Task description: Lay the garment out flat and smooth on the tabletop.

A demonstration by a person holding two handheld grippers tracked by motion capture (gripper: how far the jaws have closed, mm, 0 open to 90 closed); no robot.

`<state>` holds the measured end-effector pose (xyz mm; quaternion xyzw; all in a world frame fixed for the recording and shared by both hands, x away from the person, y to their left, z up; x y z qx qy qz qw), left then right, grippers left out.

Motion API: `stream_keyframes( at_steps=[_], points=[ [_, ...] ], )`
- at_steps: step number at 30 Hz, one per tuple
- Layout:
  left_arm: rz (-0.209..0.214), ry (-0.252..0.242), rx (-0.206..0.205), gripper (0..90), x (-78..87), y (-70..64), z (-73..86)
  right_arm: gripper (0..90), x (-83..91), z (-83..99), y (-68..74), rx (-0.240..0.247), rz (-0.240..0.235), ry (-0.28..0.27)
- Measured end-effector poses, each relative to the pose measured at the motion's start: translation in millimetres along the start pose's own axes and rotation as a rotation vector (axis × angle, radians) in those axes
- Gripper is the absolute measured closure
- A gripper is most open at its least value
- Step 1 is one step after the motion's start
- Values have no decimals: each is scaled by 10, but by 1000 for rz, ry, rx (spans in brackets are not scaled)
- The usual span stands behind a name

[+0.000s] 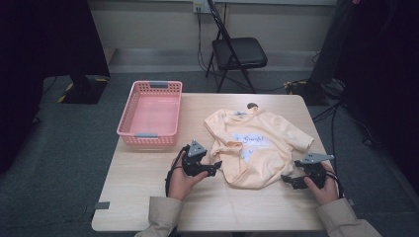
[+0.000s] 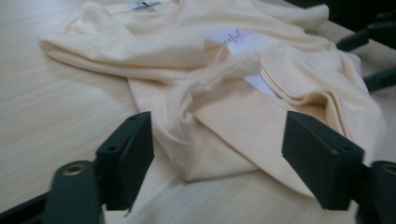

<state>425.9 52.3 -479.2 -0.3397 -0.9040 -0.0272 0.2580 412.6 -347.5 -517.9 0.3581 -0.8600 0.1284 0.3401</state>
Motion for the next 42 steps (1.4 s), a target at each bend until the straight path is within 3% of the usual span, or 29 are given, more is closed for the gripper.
stream_keyframes(
  at_steps=[5,10,15,18,24,30,33,40,42],
  points=[
    [-40,-18,38,273,-66,57,-165,111,0,0,-1,0,0,0],
    [-59,-5,58,331,-211,76,-242,111,-1,-1,-1,0,0,0],
    [-70,8,47,419,-365,11,-312,111,-1,-1,-1,0,0,0],
    [-88,2,18,463,-441,-39,-338,111,-1,-1,-1,0,0,0],
    [-85,-5,20,536,-549,-100,-386,111,-1,-1,-1,0,-1,0],
    [-97,23,-36,558,-632,-137,-406,111,-1,-1,-1,0,-1,0],
    [-130,67,-106,609,-679,-124,-396,111,-1,-1,-1,0,-1,0],
    [-121,91,-136,866,-716,-109,-430,111,-1,-1,1,2,-4,0],
    [-125,84,-128,897,-706,-106,-473,110,-1,-1,2,3,-5,0]
  ],
)
Point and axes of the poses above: each handheld gripper's, and its own axes: x roughly backward along the jaws, z roughly out of its underside, y roughly to its left, the point moved 2 cm from there along -x, roughly forward along the jaws, and after that the axes turned 3 degrees about -z, right-handed, at the moved point
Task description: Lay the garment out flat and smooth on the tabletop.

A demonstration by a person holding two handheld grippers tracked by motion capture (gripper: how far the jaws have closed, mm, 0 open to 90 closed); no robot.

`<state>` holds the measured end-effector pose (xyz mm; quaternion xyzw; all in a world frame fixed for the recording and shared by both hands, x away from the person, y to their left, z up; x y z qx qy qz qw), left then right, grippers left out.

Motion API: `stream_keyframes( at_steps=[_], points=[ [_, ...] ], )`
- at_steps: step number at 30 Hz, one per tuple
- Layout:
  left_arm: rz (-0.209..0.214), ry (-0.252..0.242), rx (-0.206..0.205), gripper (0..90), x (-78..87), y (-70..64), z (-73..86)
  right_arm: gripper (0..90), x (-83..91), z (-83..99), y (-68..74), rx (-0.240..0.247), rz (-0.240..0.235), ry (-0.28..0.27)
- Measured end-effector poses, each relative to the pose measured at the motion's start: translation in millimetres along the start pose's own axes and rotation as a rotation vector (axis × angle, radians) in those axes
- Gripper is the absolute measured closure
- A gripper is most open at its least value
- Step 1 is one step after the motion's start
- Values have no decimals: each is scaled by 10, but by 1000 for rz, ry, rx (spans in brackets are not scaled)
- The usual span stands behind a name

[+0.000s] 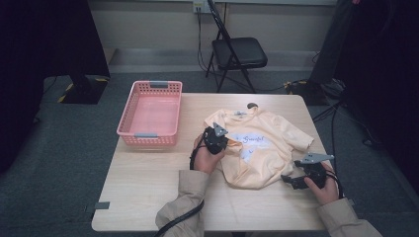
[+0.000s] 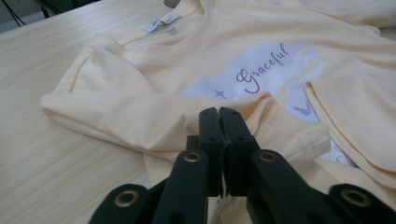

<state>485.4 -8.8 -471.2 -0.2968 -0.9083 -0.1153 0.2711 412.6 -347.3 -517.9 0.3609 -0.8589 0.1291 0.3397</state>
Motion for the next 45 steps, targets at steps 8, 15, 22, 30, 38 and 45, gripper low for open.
stream_keyframes(
  at_steps=[8,15,22,30,38,45],
  points=[
    [-10,-5,-12,900,143,100,-130,111,0,0,1,1,-2,0],
    [-14,-30,13,900,246,237,-175,110,0,0,1,1,-1,0],
    [-29,-59,28,900,309,356,-216,111,0,0,1,1,-2,0],
    [-49,-89,41,900,408,467,-283,111,0,0,1,1,-2,0],
    [-63,-117,53,900,523,572,-345,111,0,1,1,1,-1,1],
    [-101,-131,52,900,595,660,-347,111,0,1,1,1,-1,1]
  ],
)
Point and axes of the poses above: each handheld gripper's, and its own axes: x roughly backward along the jaws, z roughly out of its underside, y roughly to its left, the point moved 2 cm from there along -x, roughly forward along the jaws, and after that the axes turned 3 degrees about -z, right-handed, at the moved point
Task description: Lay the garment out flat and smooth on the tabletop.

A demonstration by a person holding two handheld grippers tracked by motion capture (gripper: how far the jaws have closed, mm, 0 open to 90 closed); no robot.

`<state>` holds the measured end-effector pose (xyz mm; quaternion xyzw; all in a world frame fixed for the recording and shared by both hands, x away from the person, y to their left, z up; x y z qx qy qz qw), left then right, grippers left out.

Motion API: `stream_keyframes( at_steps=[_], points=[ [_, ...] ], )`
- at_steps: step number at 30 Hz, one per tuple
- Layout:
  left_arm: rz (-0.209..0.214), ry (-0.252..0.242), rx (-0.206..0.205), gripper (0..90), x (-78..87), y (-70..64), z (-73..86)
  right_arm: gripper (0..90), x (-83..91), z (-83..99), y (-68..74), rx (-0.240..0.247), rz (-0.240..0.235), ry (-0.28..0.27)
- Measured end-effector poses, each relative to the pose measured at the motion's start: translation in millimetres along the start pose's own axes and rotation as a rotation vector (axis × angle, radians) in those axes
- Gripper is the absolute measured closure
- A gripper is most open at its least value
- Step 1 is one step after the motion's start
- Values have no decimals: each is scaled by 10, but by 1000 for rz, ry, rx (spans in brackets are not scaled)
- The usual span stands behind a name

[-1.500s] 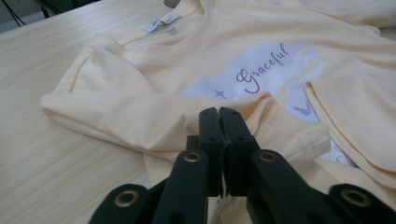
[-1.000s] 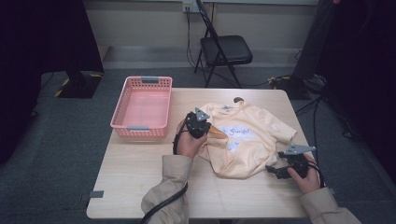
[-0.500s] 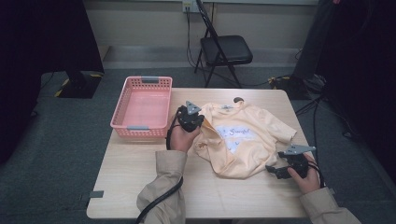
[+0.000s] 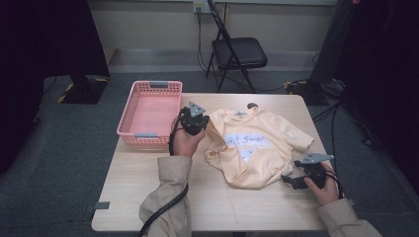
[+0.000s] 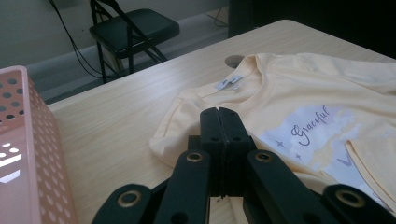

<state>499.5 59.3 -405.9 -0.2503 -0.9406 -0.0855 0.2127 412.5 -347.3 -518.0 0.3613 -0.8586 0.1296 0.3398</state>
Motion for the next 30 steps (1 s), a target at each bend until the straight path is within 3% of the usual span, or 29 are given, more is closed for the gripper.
stream_keyframes(
  at_steps=[13,19,30],
  points=[
    [-20,-30,45,900,59,244,101,111,0,0,0,0,-1,0],
    [-34,-31,89,900,50,394,182,111,-1,-1,0,0,0,0],
    [-68,-25,88,900,63,656,189,111,-4,-3,1,3,-4,0]
  ],
)
Point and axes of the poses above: each handheld gripper's, and its own axes: x roughly backward along the jaws, z roughly out of its underside, y roughly to its left, the point moved 2 cm from there along -x, roughly forward along the jaws, and after that the axes turned 3 degrees about -z, right-handed, at the moved point
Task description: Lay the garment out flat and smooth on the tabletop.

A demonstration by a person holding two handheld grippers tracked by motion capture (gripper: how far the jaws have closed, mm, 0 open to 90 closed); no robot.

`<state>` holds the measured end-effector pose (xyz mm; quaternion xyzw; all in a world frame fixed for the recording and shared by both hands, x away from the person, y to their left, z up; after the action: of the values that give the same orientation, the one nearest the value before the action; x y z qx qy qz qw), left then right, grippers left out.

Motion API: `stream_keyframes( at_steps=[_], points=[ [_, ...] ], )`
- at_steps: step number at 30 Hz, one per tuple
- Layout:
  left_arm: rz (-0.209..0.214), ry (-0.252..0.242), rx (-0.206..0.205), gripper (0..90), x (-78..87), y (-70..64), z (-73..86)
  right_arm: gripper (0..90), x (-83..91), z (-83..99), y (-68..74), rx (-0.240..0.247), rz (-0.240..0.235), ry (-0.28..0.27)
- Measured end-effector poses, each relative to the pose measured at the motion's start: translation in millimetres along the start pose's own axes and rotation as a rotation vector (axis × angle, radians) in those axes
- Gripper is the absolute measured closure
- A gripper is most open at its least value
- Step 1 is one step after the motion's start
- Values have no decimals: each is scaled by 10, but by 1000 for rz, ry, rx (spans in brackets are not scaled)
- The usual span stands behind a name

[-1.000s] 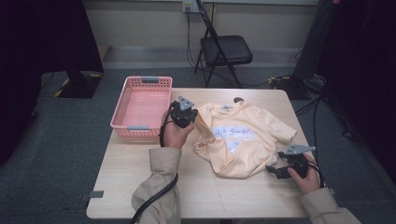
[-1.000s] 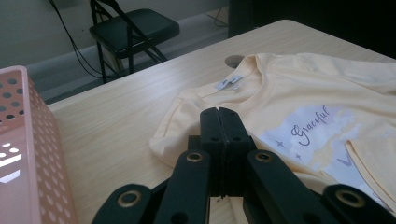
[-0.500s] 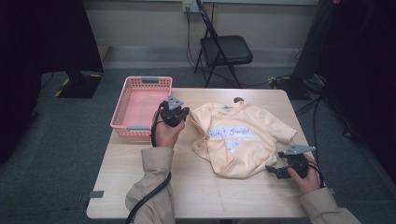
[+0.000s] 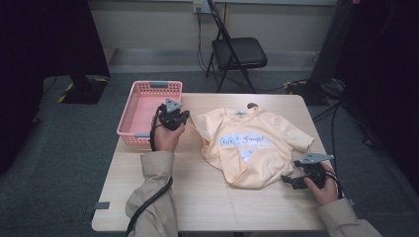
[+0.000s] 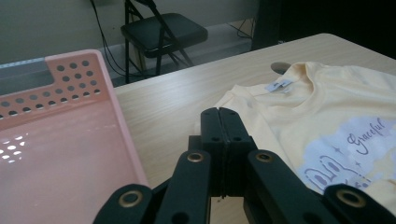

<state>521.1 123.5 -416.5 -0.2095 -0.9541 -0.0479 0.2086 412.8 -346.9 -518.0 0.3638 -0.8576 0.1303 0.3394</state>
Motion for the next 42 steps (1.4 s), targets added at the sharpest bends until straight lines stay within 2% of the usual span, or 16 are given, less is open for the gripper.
stream_keyframes(
  at_steps=[8,14,21,25,26,27,29,30,33,35,37,41,42],
  points=[
    [-5,-8,15,900,-62,160,44,110,0,0,0,0,0,0],
    [-15,6,23,900,-89,294,103,111,0,0,0,1,0,0],
    [-40,36,65,900,-77,426,209,111,-1,0,2,1,-2,-1],
    [-38,36,80,899,-65,435,246,111,-1,0,2,1,-1,0],
    [-44,36,80,882,-55,428,245,111,-1,0,2,1,-1,0],
    [-55,18,86,812,-45,421,239,111,-1,0,2,2,-2,0],
    [-61,-23,90,585,-16,405,221,110,-1,0,3,5,-4,-1],
    [-62,-30,92,501,9,389,213,111,-1,0,3,6,-4,-1],
    [-57,-34,86,334,89,313,198,111,-1,0,3,6,-5,-1],
    [-47,-41,89,263,140,247,199,110,-1,0,4,7,-5,0],
    [-16,-46,98,234,178,169,205,111,-1,0,4,6,-5,0],
    [12,-45,89,154,221,27,237,111,-1,0,4,7,-5,0],
    [21,-45,89,159,227,-10,248,111,-1,0,4,7,-5,0]
  ],
)
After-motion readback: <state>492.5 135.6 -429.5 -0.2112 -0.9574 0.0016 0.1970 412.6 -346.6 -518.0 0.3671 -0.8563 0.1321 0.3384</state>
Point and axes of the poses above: each handheld gripper's, and its own axes: x roughly backward along the jaws, z roughly out of its underside, y roughly to its left, the point moved 2 cm from there along -x, roughly forward along the jaws, and after that the axes turned 3 degrees about -z, right-handed, at the moved point
